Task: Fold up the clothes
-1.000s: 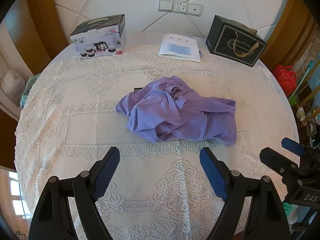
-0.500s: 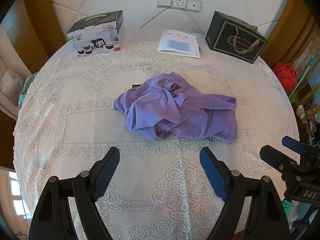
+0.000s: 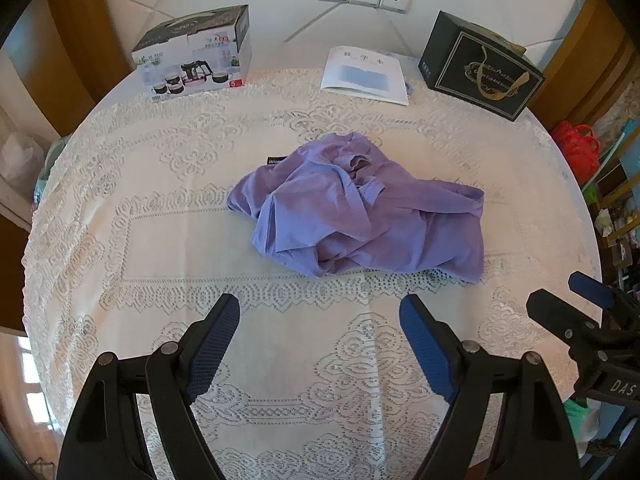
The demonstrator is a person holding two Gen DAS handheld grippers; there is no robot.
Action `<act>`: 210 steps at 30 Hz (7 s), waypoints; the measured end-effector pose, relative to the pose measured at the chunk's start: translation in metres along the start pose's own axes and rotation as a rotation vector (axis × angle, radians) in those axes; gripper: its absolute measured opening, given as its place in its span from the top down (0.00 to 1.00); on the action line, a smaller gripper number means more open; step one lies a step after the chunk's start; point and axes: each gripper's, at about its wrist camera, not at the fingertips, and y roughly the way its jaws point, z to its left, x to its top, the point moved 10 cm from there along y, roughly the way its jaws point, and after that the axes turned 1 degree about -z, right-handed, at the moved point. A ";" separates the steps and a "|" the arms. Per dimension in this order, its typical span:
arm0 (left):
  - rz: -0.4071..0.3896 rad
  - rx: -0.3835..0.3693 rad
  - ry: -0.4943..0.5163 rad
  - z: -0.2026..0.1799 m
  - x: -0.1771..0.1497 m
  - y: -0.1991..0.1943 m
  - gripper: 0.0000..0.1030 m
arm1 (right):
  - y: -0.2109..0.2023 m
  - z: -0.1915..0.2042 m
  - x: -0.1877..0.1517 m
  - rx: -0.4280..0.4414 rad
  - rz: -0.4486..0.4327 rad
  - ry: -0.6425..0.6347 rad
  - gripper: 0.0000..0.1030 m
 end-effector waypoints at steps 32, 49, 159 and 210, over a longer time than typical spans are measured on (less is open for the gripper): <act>0.117 -0.010 -0.012 0.036 0.040 0.135 0.20 | 0.110 -0.056 0.059 -0.056 0.090 0.043 0.00; 0.054 -0.212 -0.039 0.033 0.043 0.129 0.85 | 0.138 -0.044 0.071 0.014 0.088 0.015 0.94; 0.128 -0.079 0.245 0.028 0.076 0.224 0.96 | 0.130 -0.041 0.013 0.067 0.122 0.055 0.08; 0.104 0.028 -0.068 0.137 -0.065 0.165 0.97 | 0.174 -0.021 0.039 -0.119 0.104 -0.259 0.82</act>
